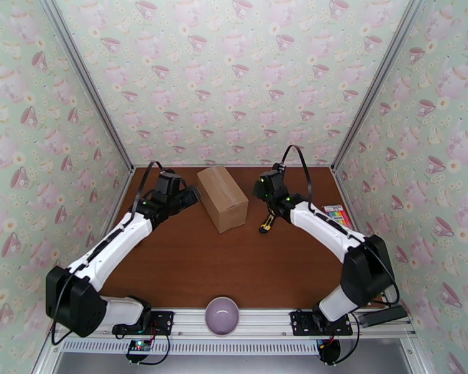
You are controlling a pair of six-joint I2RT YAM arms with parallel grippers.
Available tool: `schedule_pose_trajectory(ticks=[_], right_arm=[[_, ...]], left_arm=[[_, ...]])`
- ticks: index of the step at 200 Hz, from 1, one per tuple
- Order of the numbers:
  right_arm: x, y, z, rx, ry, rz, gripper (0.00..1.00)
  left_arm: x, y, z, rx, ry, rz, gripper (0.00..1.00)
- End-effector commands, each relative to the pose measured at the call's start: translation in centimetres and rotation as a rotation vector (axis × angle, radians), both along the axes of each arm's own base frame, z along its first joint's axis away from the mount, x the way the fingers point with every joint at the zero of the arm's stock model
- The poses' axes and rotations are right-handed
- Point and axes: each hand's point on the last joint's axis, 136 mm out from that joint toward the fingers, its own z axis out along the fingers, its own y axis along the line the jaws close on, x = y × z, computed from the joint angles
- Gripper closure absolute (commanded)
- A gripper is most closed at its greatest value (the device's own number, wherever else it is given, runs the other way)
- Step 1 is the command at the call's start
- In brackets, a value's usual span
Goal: Unpack the express box
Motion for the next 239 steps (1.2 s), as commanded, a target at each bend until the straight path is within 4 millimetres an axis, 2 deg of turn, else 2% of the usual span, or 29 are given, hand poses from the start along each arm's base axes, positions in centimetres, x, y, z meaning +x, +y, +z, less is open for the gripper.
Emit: schedule_pose_trajectory(ticks=[1, 37, 48, 78, 100, 151, 176, 181, 239], right_arm=[[2.5, 1.8, -1.8, 0.023, 0.025, 0.094, 0.40], [6.5, 3.9, -3.8, 0.056, 0.033, 0.154, 0.63], [7.4, 4.6, -4.3, 0.075, 0.032, 0.178, 0.66], [8.4, 5.8, -5.8, 0.096, 0.049, 0.210, 0.64], [8.0, 6.7, -6.3, 0.114, 0.055, 0.237, 0.65], [6.1, 8.3, -8.0, 0.127, 0.088, 0.251, 0.63], [4.8, 9.0, -8.3, 0.131, 0.087, 0.258, 0.63], [4.6, 9.2, -8.2, 0.129, 0.085, 0.260, 0.63], [2.1, 10.4, -7.8, 0.119, 0.089, 0.284, 0.64]], left_arm=[[0.3, -0.1, -2.1, -0.017, 0.037, -0.001, 0.33], [0.9, 0.0, -5.2, -0.025, 0.092, 0.025, 0.36], [1.2, -0.3, -6.2, -0.031, 0.110, 0.022, 0.36], [1.9, -1.4, -8.9, -0.068, 0.156, 0.009, 0.36], [1.9, -1.8, -10.4, -0.098, 0.175, 0.016, 0.37], [1.1, -2.7, -11.8, -0.104, 0.194, 0.013, 0.37], [0.8, -4.1, -11.4, -0.119, 0.176, -0.004, 0.37], [-0.1, -4.0, -12.5, -0.106, 0.202, -0.006, 0.37], [-2.2, -5.2, -12.0, -0.097, 0.195, -0.023, 0.37]])
